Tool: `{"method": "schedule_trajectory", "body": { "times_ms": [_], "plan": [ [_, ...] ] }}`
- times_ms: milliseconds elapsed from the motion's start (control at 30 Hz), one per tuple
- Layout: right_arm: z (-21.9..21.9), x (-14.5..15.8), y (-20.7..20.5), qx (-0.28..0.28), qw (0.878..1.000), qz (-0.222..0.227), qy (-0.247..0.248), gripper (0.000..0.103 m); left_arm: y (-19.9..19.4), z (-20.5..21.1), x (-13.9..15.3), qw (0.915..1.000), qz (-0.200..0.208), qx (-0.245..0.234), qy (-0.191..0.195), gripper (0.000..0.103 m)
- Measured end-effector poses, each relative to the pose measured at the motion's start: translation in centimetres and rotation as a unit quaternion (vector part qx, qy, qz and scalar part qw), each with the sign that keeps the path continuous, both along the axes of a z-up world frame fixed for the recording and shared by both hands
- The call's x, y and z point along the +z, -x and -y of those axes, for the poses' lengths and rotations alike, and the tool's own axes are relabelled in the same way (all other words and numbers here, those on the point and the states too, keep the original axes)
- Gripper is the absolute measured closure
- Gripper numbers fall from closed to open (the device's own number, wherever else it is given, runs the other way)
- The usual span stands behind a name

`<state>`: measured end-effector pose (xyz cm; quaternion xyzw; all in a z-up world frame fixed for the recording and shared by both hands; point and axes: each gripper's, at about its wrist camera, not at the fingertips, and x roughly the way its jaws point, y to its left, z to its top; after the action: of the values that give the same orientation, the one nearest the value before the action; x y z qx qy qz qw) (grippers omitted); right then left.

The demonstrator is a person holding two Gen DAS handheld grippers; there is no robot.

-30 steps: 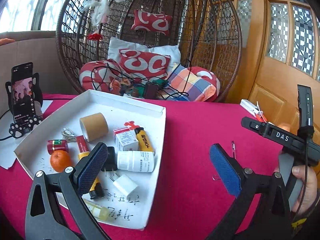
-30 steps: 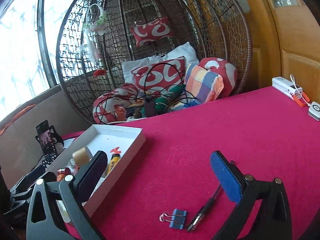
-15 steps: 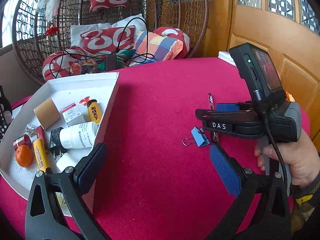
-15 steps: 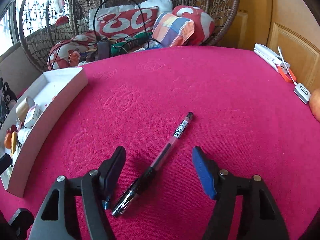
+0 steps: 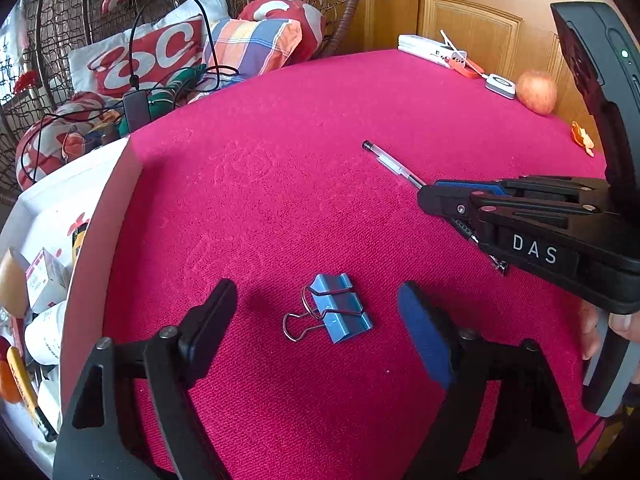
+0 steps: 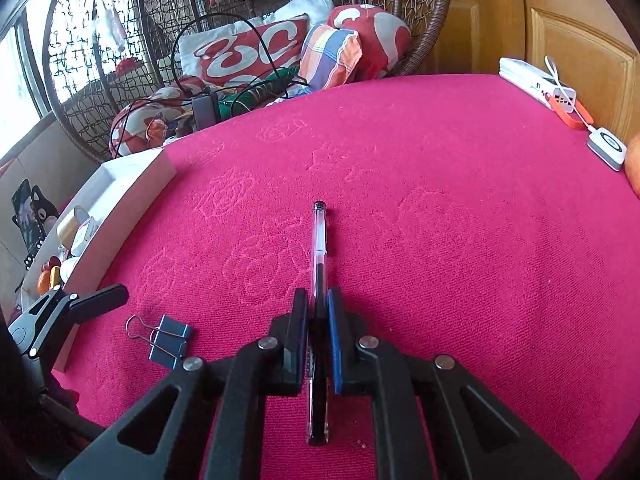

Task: Organize rigid objects
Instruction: 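Grasp the blue binder clip with the left tool while the right tool grasps the black pen, then carry the blue binder clip and black pen toward the white tray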

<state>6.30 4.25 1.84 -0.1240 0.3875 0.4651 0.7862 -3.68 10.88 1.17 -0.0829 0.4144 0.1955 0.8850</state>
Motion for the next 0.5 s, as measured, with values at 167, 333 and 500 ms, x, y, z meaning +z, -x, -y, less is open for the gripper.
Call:
{"method": "schedule_trajectory", "body": {
  "times_ms": [167, 333, 500],
  "plan": [
    [0.1, 0.0, -0.3, 0.004, 1.0, -0.011, -0.008, 0.095, 0.9, 0.2, 0.1, 0.9997, 0.017, -0.01, 0.014, 0.08],
    [0.6, 0.1, -0.2, 0.005, 1.0, -0.015, -0.017, 0.095, 2.5, 0.2, 1.1, 0.9985, 0.05, -0.001, 0.021, 0.082],
    [0.9, 0.8, 0.4, 0.004, 0.999, 0.003, -0.036, 0.095, 3.7, 0.2, 2.1, 0.997, 0.074, 0.003, 0.022, 0.082]
  ]
}}
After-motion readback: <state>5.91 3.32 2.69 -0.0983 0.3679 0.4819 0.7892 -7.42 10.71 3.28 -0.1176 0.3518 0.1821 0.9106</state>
